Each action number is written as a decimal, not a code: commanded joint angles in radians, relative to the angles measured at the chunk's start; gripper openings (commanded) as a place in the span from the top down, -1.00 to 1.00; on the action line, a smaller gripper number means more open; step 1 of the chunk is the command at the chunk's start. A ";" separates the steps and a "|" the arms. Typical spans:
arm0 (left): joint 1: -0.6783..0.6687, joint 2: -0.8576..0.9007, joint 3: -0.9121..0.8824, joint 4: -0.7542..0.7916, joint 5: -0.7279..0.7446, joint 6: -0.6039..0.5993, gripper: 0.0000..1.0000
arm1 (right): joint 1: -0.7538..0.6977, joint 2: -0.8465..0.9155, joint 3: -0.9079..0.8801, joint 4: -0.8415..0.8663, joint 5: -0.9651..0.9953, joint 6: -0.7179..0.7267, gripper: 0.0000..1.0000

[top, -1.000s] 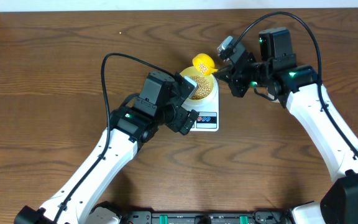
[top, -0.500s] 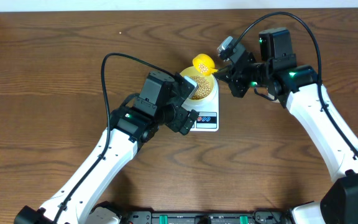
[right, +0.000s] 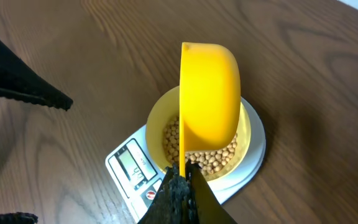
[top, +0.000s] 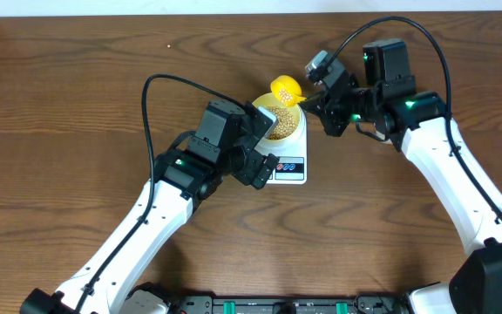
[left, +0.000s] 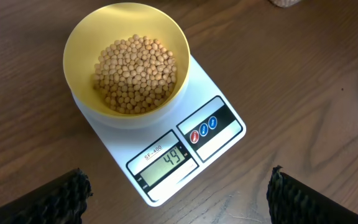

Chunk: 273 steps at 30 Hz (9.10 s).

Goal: Scoop item into bowl and weigh 50g on scale
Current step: 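Tilt the scoop slowly to trickle soybeans into the bowl, then move the scoop right back over the soybean tub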

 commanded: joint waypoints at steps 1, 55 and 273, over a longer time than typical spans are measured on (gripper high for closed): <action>0.004 0.006 -0.008 -0.003 0.012 -0.002 -0.86 | 0.003 -0.011 -0.004 0.002 -0.003 0.109 0.98; 0.004 0.006 -0.008 -0.003 0.012 -0.002 -0.86 | 0.005 -0.011 -0.004 -0.015 0.081 0.125 0.98; 0.004 0.006 -0.008 -0.003 0.012 -0.002 -0.86 | -0.587 -0.140 -0.004 -0.264 -0.009 0.391 0.98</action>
